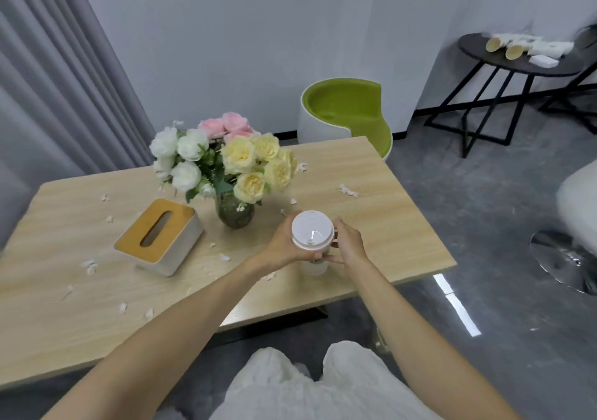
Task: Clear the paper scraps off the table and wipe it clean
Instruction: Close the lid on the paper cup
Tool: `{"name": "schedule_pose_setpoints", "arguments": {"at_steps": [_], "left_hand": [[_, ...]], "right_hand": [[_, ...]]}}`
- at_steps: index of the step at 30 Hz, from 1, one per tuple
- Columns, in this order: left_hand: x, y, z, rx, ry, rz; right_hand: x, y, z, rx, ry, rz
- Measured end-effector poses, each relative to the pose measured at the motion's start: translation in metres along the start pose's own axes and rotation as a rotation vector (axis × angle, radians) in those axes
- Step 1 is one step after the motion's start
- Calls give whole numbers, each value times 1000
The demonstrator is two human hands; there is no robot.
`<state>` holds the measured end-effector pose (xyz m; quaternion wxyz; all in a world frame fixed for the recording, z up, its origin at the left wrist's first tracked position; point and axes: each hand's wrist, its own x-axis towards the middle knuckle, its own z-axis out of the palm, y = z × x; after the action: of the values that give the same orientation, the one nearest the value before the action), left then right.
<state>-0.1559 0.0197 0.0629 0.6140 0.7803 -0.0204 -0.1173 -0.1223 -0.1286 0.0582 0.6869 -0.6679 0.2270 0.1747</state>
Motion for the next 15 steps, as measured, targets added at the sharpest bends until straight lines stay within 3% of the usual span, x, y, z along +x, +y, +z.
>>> {"name": "schedule_pose_setpoints", "arguments": {"at_steps": [7,15], "left_hand": [[-105,-12,-118,94,61,-55],[-177,-10,-223,43,393,-139]], "right_hand": [[-47,35,123,-143,-184,-38],[-77,11,260,-410,-580,-179]]}}
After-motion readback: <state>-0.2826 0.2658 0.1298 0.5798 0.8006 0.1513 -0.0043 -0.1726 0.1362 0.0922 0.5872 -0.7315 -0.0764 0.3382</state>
